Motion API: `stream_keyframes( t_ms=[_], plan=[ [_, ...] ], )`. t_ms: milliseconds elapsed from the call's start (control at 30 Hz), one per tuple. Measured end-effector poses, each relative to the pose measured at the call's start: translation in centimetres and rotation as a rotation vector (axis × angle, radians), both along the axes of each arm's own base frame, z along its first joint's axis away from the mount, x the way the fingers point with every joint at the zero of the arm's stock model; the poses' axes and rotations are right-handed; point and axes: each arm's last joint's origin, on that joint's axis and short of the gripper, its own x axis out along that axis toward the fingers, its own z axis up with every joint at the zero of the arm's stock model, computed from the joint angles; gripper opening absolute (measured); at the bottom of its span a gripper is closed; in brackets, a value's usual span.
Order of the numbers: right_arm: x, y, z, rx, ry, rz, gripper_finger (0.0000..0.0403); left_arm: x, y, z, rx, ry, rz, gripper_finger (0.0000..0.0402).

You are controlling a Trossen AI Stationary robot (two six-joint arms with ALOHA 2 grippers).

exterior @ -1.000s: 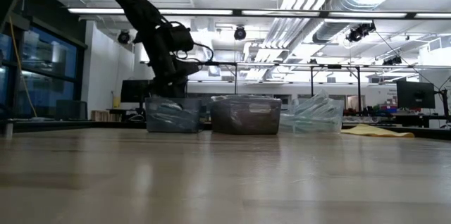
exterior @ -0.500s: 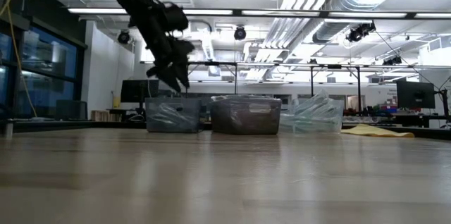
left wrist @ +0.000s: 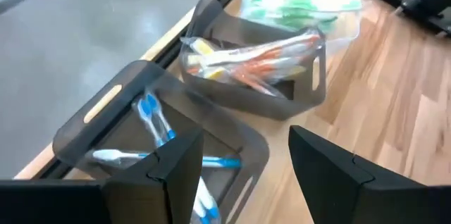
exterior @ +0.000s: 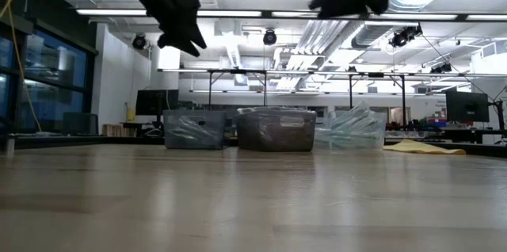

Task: Pick & Place Toothbrushes
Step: Return to Home Position

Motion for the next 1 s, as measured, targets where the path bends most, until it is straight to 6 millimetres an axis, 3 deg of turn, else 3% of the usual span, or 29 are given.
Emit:
stream_keyframes(
  t_ms=[133,267,500,700,833,1000],
  plan=[
    [-1.7,-1.4,0.6,-0.006,0.024,-0.023,0.0219,-1.7,-1.5,-0.9,0.062,-0.022,-0.026,0.0206],
    [-3.8,-2.3,-0.3,0.044,-0.063,0.036,0.0219,-3.8,-3.4,-3.2,0.126,-0.147,-0.011,0.0206],
    [-8.3,-3.5,-4.1,0.144,-0.357,0.132,0.0219,-7.5,-6.9,-6.2,0.162,-0.245,-0.016,0.0206],
    [-11.1,-4.6,-7.1,0.151,-0.581,0.183,0.0219,-9.2,-9.8,-6.7,0.279,-0.452,-0.133,0.0206],
    [-12.1,-5.2,-8.1,0.15,-0.658,0.206,0.0219,-10.0,-11.6,-7.7,0.307,-0.563,-0.22,0.0206],
    [-12.5,-5.7,-7.8,0.121,-0.68,0.196,0.0219,-10.8,-12.9,-9.0,0.357,-0.614,-0.264,0.0206]
  ],
)
